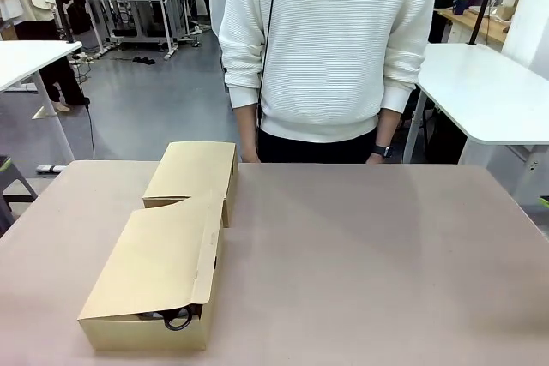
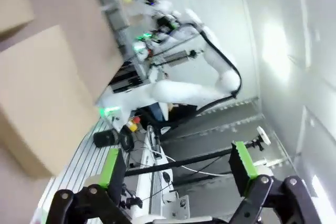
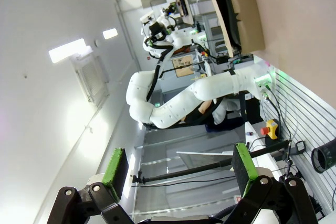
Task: Place items inside the box.
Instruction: Close the lid of the Mailer Box closest to the robot.
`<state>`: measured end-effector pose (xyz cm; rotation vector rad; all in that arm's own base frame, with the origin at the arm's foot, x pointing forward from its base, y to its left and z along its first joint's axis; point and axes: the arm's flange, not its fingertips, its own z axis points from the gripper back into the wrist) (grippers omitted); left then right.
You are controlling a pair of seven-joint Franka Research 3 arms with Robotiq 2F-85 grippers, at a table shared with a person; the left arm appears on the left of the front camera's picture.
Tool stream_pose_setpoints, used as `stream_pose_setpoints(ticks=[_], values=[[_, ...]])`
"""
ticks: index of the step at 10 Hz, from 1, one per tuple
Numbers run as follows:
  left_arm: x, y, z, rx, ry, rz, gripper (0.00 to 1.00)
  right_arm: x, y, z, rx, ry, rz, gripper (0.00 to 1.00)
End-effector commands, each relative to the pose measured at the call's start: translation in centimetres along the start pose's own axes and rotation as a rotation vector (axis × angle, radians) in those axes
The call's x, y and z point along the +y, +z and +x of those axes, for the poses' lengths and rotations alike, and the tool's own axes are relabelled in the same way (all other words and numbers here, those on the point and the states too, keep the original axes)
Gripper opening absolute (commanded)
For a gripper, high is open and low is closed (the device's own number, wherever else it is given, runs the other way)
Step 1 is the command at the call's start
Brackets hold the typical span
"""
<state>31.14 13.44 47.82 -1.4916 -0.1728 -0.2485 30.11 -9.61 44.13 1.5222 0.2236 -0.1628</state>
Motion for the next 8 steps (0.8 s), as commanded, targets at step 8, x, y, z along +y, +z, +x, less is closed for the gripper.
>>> stream_pose_setpoints(ticks=[8], values=[[-0.57,-1.88,0.37,0.011,-0.133,-0.069,1.0,0.74,0.02,-0.17,-0.004,-0.016,0.016,1.0]])
